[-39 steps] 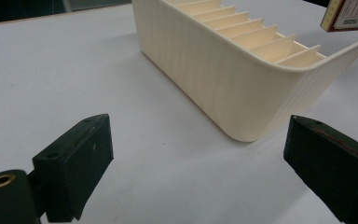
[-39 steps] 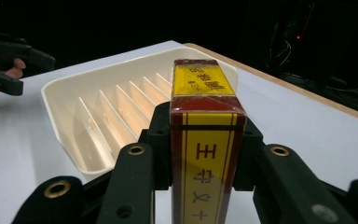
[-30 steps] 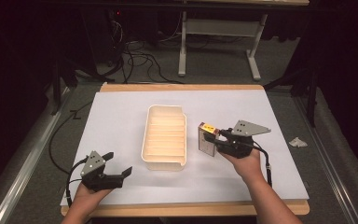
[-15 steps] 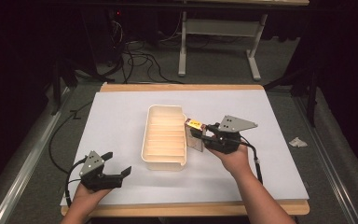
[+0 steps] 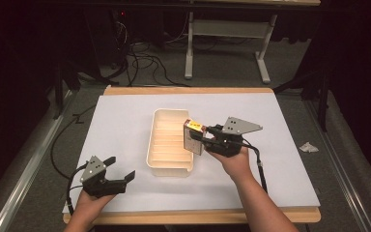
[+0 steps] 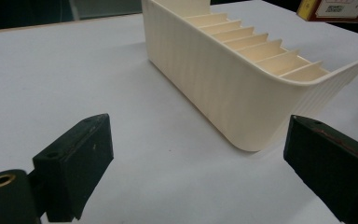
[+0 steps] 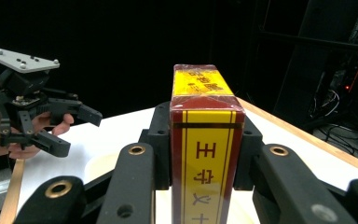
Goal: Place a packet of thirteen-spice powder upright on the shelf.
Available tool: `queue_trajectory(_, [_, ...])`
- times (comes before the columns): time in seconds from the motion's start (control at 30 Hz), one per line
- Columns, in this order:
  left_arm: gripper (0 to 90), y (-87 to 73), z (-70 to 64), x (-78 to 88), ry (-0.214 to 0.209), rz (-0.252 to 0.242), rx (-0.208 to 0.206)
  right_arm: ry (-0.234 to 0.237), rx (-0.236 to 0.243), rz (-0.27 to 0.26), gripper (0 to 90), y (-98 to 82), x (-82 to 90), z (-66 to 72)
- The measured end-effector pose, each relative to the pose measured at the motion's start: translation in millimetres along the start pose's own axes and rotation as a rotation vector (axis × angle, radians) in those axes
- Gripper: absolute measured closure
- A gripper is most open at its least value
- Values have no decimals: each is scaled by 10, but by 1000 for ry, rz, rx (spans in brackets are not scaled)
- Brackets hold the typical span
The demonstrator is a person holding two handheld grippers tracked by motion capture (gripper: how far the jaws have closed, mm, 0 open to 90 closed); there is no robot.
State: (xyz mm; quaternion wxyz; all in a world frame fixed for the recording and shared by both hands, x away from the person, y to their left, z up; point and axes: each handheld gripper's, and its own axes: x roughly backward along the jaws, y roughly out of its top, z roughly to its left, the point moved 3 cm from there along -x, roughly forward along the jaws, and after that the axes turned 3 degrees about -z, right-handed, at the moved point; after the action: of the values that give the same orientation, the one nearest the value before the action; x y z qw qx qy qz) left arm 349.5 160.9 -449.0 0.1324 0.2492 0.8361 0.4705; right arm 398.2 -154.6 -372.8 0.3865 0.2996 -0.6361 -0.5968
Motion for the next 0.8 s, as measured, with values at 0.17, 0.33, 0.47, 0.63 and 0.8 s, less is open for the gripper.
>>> queue_trajectory(0.17, [88, 1, 9, -4, 12, -4, 0, 30, 7, 1, 691, -4, -47, 37])
queue_trajectory(0.33, [88, -6, 7, -2, 19, -9, 3, 67, 6, 6, 690, -19, -129, 95])
queue_trajectory(0.47, [88, -22, 5, 3, 22, -1, -1, 94, 21, 12, 691, -35, -191, 140])
queue_trajectory(0.63, [88, -21, 2, 6, 20, -4, 4, 128, 15, 10, 690, -58, -252, 182])
queue_trajectory(0.8, [87, -15, 9, 21, 21, -5, 2, 159, 1, 10, 690, -77, -296, 205])
